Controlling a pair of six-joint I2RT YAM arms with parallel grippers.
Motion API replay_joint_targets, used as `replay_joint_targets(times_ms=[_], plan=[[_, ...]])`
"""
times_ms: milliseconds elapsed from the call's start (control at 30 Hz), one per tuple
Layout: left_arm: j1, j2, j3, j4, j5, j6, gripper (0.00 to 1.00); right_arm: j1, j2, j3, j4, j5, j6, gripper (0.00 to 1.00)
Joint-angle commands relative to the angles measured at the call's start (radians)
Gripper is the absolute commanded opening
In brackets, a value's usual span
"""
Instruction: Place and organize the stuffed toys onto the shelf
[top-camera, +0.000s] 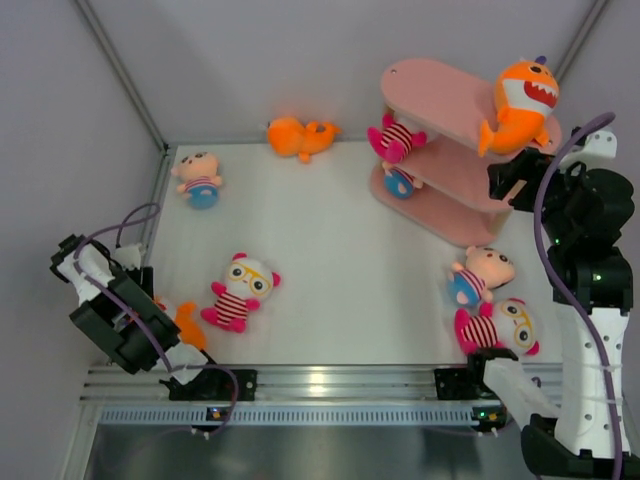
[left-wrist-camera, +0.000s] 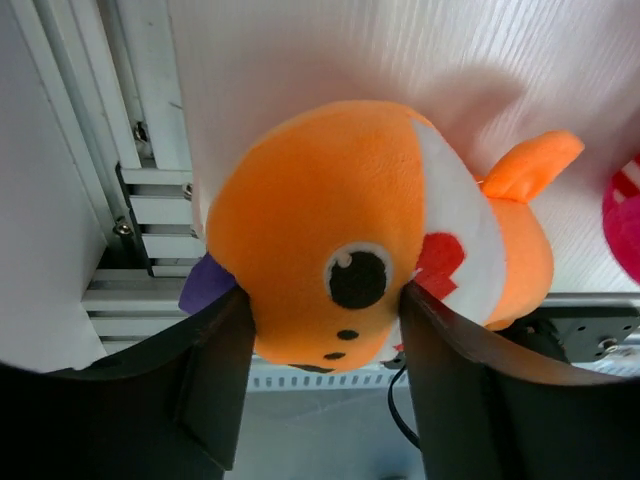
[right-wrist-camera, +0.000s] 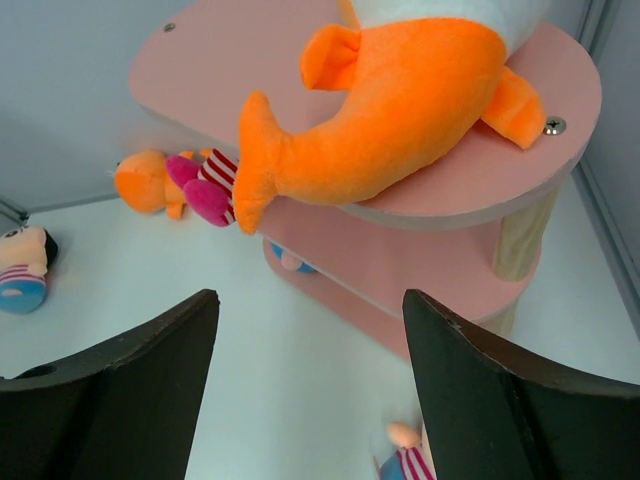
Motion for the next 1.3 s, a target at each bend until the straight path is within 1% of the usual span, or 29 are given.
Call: replay_joint_targets(times_ms=[0, 33, 67, 100, 133, 267, 300, 333, 367, 400, 433, 467, 500, 533, 600, 633, 667, 700, 733, 767, 800, 833, 867, 900, 933, 967, 1067, 1167, 1267], plan=[[0.040, -0.002, -0.064, -0.027, 0.039, 0.075, 0.60, 0.009, -0.011, 0.024, 0.016, -0.018, -0.022, 0.75], [0.044, -0.005, -0.075, -0.026, 0.035, 0.083, 0.51, 0.011, -0.009, 0.025, 0.016, -0.021, -0.021, 0.75], [0.045, -0.014, -0.084, -0.027, 0.035, 0.092, 0.38, 0.011, -0.008, 0.027, 0.017, -0.027, -0.021, 0.75], [0.047, -0.019, -0.093, -0.029, 0.043, 0.092, 0.03, 0.011, -0.006, 0.028, 0.020, -0.042, -0.019, 0.75], [0.047, -0.024, -0.090, -0.027, 0.046, 0.086, 0.00, 0.012, -0.003, 0.032, 0.022, -0.056, -0.021, 0.75], [0.047, -0.091, -0.024, -0.029, 0.091, 0.051, 0.00, 0.031, 0.007, 0.045, 0.040, -0.144, -0.048, 0.72], [0.047, -0.108, 0.033, -0.029, 0.109, 0.042, 0.00, 0.034, 0.009, 0.045, 0.045, -0.162, -0.068, 0.71], [0.047, -0.128, 0.069, -0.029, 0.135, 0.032, 0.00, 0.079, 0.009, 0.045, 0.059, -0.161, -0.073, 0.70], [0.047, -0.169, 0.106, -0.030, 0.194, 0.014, 0.00, 0.098, 0.011, 0.038, 0.066, -0.158, -0.077, 0.68], [0.047, -0.189, 0.181, -0.029, 0.234, 0.003, 0.00, 0.116, 0.014, 0.035, 0.077, -0.156, -0.096, 0.68], [0.045, -0.229, 0.215, -0.032, 0.270, -0.020, 0.00, 0.177, 0.017, 0.030, 0.088, -0.145, -0.108, 0.67], [0.041, -0.249, 0.285, -0.030, 0.326, -0.034, 0.00, 0.220, 0.035, 0.033, 0.089, -0.124, -0.137, 0.67], [0.030, -0.266, 0.316, -0.032, 0.347, -0.044, 0.00, 0.271, 0.047, 0.036, 0.088, -0.062, -0.152, 0.66], [0.018, -0.298, 0.345, -0.032, 0.362, -0.060, 0.00, 0.396, 0.063, 0.042, 0.086, -0.028, -0.171, 0.66], [-0.030, -0.326, 0.413, -0.030, 0.417, -0.074, 0.00, 0.524, 0.125, 0.065, 0.077, 0.022, -0.208, 0.67], [-0.045, -0.355, 0.428, -0.032, 0.446, -0.077, 0.00, 0.629, 0.148, 0.073, 0.080, 0.014, -0.214, 0.68], [-0.059, -0.367, 0.439, -0.036, 0.474, -0.078, 0.00, 0.676, 0.196, 0.084, 0.088, -0.002, -0.222, 0.68], [-0.100, -0.383, 0.447, -0.039, 0.532, -0.078, 0.00, 0.719, 0.220, 0.088, 0.120, -0.022, -0.223, 0.69], [-0.126, -0.409, 0.448, -0.039, 0.545, -0.078, 0.00, 0.798, 0.274, 0.090, 0.140, -0.024, -0.226, 0.69], [-0.165, -0.418, 0.444, -0.039, 0.554, -0.081, 0.00, 0.842, 0.303, 0.107, 0.158, -0.027, -0.231, 0.70], [-0.262, -0.426, 0.438, -0.038, 0.555, -0.087, 0.00, 0.876, 0.334, 0.116, 0.195, -0.056, -0.235, 0.72], [-0.315, -0.426, 0.434, -0.038, 0.555, -0.121, 0.00, 0.926, 0.365, 0.125, 0.219, -0.087, -0.225, 0.73], [-0.419, -0.417, 0.437, -0.036, 0.554, -0.145, 0.00, 0.937, 0.429, 0.133, 0.255, -0.122, -0.164, 0.74], [-0.468, -0.409, 0.439, -0.038, 0.554, -0.175, 0.00, 0.940, 0.463, 0.136, 0.287, -0.194, -0.124, 0.74], [-0.507, -0.378, 0.441, -0.039, 0.552, -0.220, 0.00, 0.943, 0.496, 0.142, 0.343, -0.228, -0.090, 0.75], [-0.571, -0.363, 0.442, -0.038, 0.546, -0.236, 0.00, 0.946, 0.564, 0.154, 0.361, -0.254, -0.040, 0.76], [-0.654, -0.318, 0.438, -0.036, 0.510, -0.274, 0.00, 0.982, 0.658, 0.153, 0.430, -0.253, 0.022, 0.77], [-0.699, -0.304, 0.430, -0.036, 0.486, -0.281, 0.00, 1.025, 0.719, 0.136, 0.523, -0.285, 0.070, 0.80], [-0.717, -0.315, 0.425, -0.038, 0.497, -0.272, 0.00, 1.061, 0.785, 0.159, 0.526, -0.233, 0.096, 0.80]])
